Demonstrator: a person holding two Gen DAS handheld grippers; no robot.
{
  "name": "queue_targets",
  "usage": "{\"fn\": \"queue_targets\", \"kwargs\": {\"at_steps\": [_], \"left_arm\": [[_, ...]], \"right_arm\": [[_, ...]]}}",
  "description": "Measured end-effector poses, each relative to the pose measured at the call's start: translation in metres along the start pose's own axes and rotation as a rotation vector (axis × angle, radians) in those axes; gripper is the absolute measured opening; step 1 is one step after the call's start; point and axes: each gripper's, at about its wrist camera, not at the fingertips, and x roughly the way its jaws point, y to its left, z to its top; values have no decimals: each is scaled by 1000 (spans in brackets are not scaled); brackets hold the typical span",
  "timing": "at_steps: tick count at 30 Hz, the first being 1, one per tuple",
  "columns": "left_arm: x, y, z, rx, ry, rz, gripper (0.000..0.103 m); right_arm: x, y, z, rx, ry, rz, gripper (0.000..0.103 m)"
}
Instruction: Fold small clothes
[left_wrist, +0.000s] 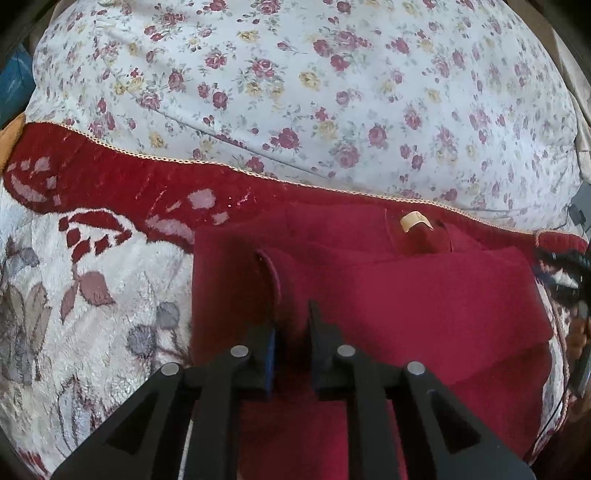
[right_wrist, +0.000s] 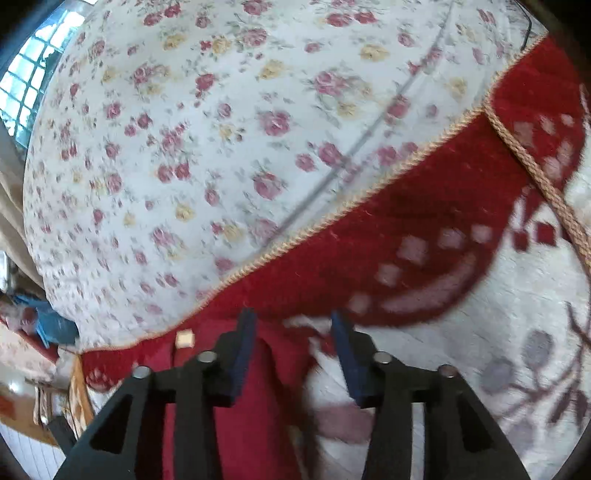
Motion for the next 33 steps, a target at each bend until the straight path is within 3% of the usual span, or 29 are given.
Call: {"fn": "queue_targets", "kwargs": {"at_steps": [3, 5, 6, 7, 8, 10, 11, 12, 13, 14, 17, 18, 20, 21, 22, 23, 25, 28, 30, 31, 33], "left_arm": [[1, -1, 1, -6, 0, 2, 14], [2, -3, 0, 2, 3, 10, 14], [2, -4, -1, 7, 4, 12, 14], [2, -5, -2, 16, 5, 17, 14], [2, -5, -2, 18, 7, 15, 14], [2, -4, -2, 14, 11, 3, 20], [2, -3, -1, 14, 12, -10, 22], [2, -4, -1, 16, 13, -7, 22], [2, -4, -1, 19, 13, 1, 22], [3, -5, 0, 20, 15, 3, 22], [2, -5, 1, 17, 14, -1, 22], [2, -5, 1, 18, 15, 1, 22], [2, -5, 1, 15, 16, 5, 22], [1, -6, 0, 15, 15, 8, 22], [1, -6, 0, 16, 15, 7, 22], [0, -5, 0, 15, 16, 2, 21], [-6, -4, -4, 9, 19, -12, 21], [-11, -6, -10, 36, 23, -6, 21], [-6, -8, -12, 51, 35, 4, 21], [-4, -8, -12, 49, 42, 8, 21], [-6, -8, -11, 38, 38, 3, 21]], "right_arm": [[14, 3, -7, 1, 67, 53, 76], [35, 10, -9, -8, 106, 63, 77], [43, 15, -9, -26, 117, 66, 68], [46, 21, -8, -54, 94, 39, 36], [45, 23, -7, -68, 75, 30, 22], [30, 15, 0, -29, 4, 81, 22], [26, 11, 1, -19, -15, 58, 22], [22, 5, 1, 0, -30, 8, 30], [16, -6, -1, 45, -36, -21, 46], [10, -11, -4, 65, -36, -18, 52], [-7, -7, -23, 6, 31, 80, 60], [-11, -4, -31, -17, 52, 95, 69], [-9, 2, -47, -65, 102, 110, 74], [-4, 6, -57, -92, 138, 111, 70], [2, 10, -67, -126, 177, 87, 42], [2, 13, -73, -164, 180, 50, 22], [-18, 21, -78, -241, 120, 37, 12], [-44, 21, -85, -285, 85, 0, 11], [-28, 11, -89, -278, 166, -49, 12], [-23, 5, -90, -256, 183, -63, 19], [-31, -7, -83, -165, 155, -14, 30]]}}
